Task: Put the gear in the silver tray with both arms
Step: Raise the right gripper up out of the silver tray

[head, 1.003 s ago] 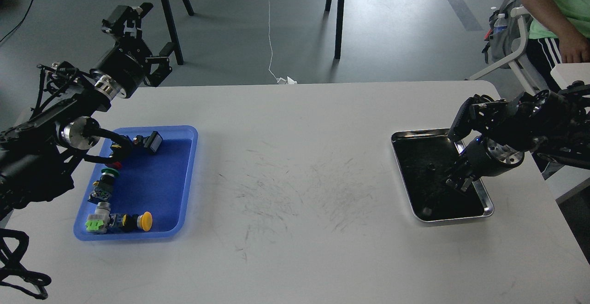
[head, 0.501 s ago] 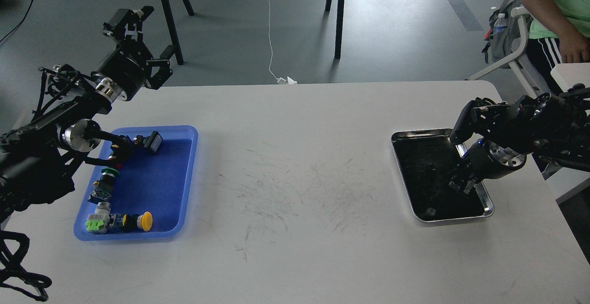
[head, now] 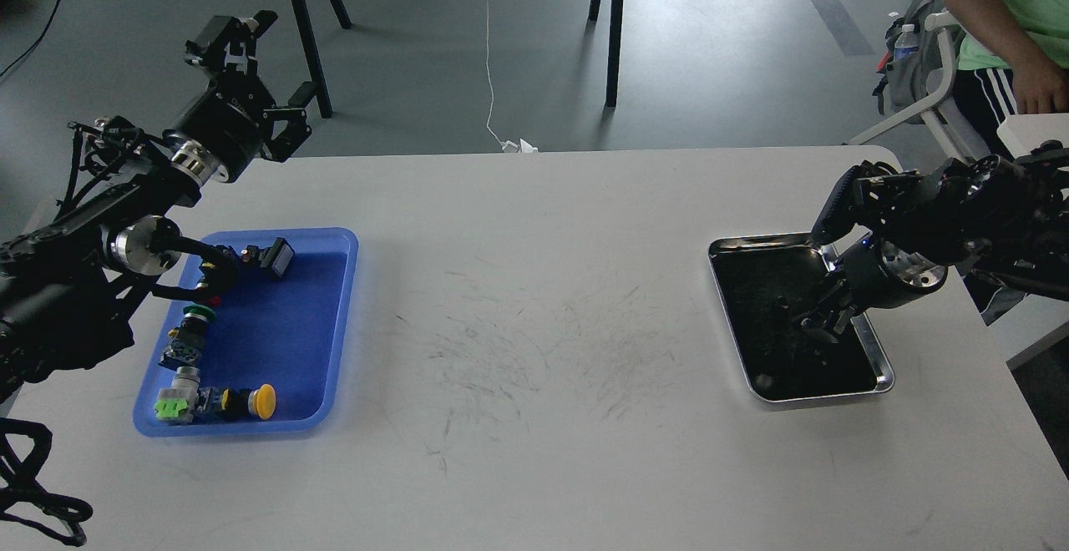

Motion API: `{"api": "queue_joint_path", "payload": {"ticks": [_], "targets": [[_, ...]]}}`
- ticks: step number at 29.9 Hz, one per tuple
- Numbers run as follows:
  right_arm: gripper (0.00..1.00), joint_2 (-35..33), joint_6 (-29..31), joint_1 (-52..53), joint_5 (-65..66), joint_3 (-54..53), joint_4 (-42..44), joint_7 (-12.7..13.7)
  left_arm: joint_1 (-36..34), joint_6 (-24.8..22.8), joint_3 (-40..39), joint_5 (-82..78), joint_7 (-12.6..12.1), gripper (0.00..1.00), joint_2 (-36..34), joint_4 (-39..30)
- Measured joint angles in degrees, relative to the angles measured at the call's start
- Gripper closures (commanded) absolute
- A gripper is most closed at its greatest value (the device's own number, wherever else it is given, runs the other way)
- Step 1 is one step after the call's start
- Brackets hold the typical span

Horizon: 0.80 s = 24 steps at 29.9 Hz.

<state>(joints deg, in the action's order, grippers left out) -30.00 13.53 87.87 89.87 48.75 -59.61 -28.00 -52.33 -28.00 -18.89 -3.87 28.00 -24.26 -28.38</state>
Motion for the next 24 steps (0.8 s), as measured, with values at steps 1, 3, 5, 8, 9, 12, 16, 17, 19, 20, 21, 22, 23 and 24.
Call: {"api": "queue_joint_path", "payload": {"ticks": [1,3,5,8,9,12,16,17,19,20,21,22,23,24], "targets": [[0.35,0.0,0.14,0.0,-1.05,-1.09,0.48,0.0,0.0,0.0,0.0,0.0,0.0,0.01,-0.01,0.0],[0.34,0.0,0.36,0.32,-3.91,-3.07,2.09,0.0,0.18,0.0,-0.07,0.0,0.0,0.01,-0.02,0.0],[0.31,0.28,0.53,0.46,-8.16,-5.66,4.08,0.01,0.27,0.0,-0.22,0.0,0.0,0.01,-0.05,0.0],[0.26,0.51,0.64,0.33,-13.28,-8.72,5.81,0.0,0.36,0.0,-0.41,0.06,0.0,0.01,-0.05,0.0],[0.26,0.53,0.66,0.37,-14.43,-9.49,6.48,0.0,0.37,0.0,-0.41,0.07,0.0,0.01,-0.05,0.0],[0.23,0.73,0.65,0.3,-18.51,-13.28,9.39,0.01,0.46,0.0,-0.14,0.09,0.0,0.02,0.32,-0.11],[0.18,0.86,0.1,-1.65,-25.72,-21.21,13.22,0.01,0.35,0.0,0.1,0.09,0.0,0.02,0.46,-0.21],[0.17,0.91,-0.08,-2.47,-27.81,-23.83,14.31,0.01,0.19,-0.01,0.18,0.09,0.0,0.02,0.51,-0.19],[0.16,1.01,-0.49,-4.59,-31.74,-28.98,16.28,0.01,-0.15,0.0,0.24,0.08,0.0,0.02,0.52,-0.07],[0.16,1.17,-1.05,-5.97,-33.81,-32.0,17.29,0.01,-0.34,0.0,0.25,0.06,0.0,0.02,0.54,-0.04],[0.16,1.38,-1.62,-7.19,-35.51,-34.56,18.07,0.01,-0.59,0.0,0.25,0.04,0.0,0.02,0.57,-0.03],[0.14,1.72,-2.37,-8.7,-37.49,-37.63,18.94,0.01,-0.79,0.0,0.25,0.03,0.0,0.02,0.62,-0.02],[0.12,2.17,-3.14,-10.26,-39.67,-40.85,19.78,0.01,-0.91,-0.01,0.22,0.03,0.0,0.02,0.66,-0.02],[0.12,2.63,-3.8,-11.75,-41.97,-43.85,20.58,0.01,-1.01,-0.01,0.1,0.03,0.0,0.01,0.73,-0.02]]}}
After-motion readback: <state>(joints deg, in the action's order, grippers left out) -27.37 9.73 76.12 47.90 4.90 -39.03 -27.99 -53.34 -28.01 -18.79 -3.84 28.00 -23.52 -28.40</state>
